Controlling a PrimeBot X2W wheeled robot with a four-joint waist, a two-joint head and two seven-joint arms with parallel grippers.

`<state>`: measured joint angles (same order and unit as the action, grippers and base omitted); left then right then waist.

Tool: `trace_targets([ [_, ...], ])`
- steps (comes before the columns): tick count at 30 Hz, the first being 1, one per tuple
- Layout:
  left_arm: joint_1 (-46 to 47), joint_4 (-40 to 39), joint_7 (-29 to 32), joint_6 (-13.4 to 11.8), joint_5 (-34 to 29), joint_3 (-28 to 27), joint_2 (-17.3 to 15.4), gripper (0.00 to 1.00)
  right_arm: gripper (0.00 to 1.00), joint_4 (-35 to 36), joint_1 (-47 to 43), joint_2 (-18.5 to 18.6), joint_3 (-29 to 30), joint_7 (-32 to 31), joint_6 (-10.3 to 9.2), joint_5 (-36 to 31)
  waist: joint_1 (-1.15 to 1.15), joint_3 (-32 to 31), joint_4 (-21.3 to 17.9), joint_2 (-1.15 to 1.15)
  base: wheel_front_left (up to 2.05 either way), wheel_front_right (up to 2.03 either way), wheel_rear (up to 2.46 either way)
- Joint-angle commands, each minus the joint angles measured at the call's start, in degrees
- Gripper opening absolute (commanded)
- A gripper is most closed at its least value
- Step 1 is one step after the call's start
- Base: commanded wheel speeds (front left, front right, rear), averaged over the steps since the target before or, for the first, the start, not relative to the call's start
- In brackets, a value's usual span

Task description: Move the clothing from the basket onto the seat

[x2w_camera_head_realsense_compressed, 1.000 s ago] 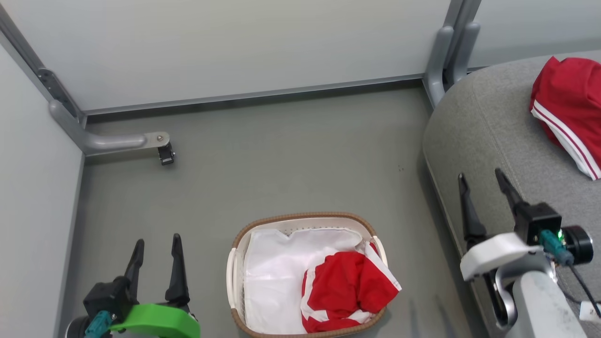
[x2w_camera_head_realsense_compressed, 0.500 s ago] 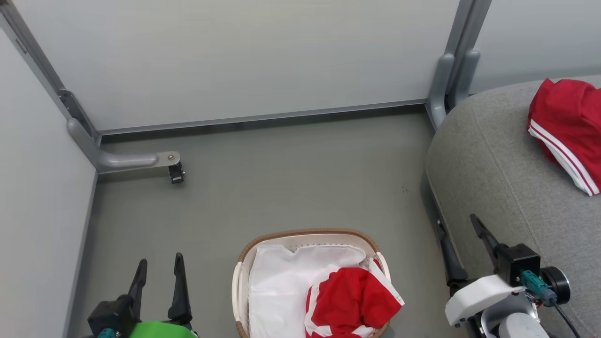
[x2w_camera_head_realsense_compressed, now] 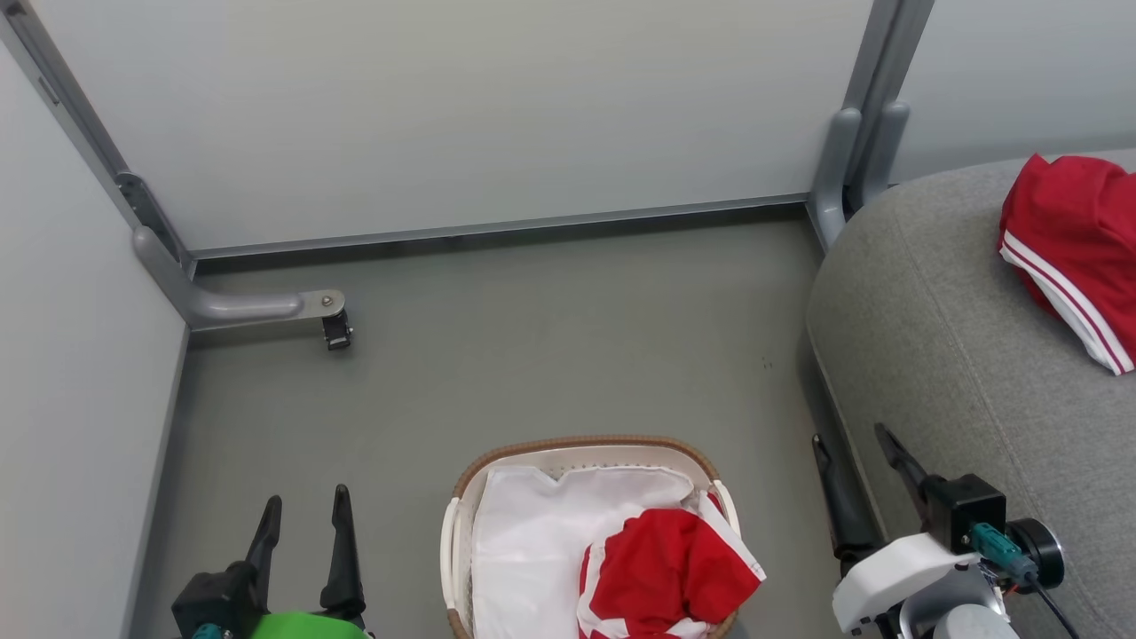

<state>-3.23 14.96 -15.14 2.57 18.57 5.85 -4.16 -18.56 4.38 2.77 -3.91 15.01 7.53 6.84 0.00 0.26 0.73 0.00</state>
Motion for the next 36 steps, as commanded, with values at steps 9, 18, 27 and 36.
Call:
trace_targets([
  [9,-0.34,0.65,-0.01,0.99,-0.87,-0.79,0.6,1.0,1.0,-0.32,0.32,0.22,-0.06,0.25,-0.08,0.14,0.0,0.12,-0.01,0.0,0.0,0.0,0.0],
  [18,0.56,0.58,-0.01,1.42,-1.38,-1.18,0.79,1.0,1.0,0.06,1.15,0.22,-0.06,0.25,-0.08,-0.38,0.0,1.53,0.02,0.0,0.0,0.0,0.0],
  [27,8.51,1.61,0.0,2.67,-3.56,0.65,-0.43,1.0,1.0,2.7,5.04,0.23,2.81,0.24,-0.08,-2.11,0.0,8.67,-0.26,0.0,0.0,0.0,0.0],
  [36,25.11,7.65,3.05,4.01,-6.26,6.74,-0.76,1.0,1.0,6.62,12.4,0.22,7.52,0.2,-0.08,-4.05,0.0,21.59,-2.51,0.0,0.0,0.0,0.0],
])
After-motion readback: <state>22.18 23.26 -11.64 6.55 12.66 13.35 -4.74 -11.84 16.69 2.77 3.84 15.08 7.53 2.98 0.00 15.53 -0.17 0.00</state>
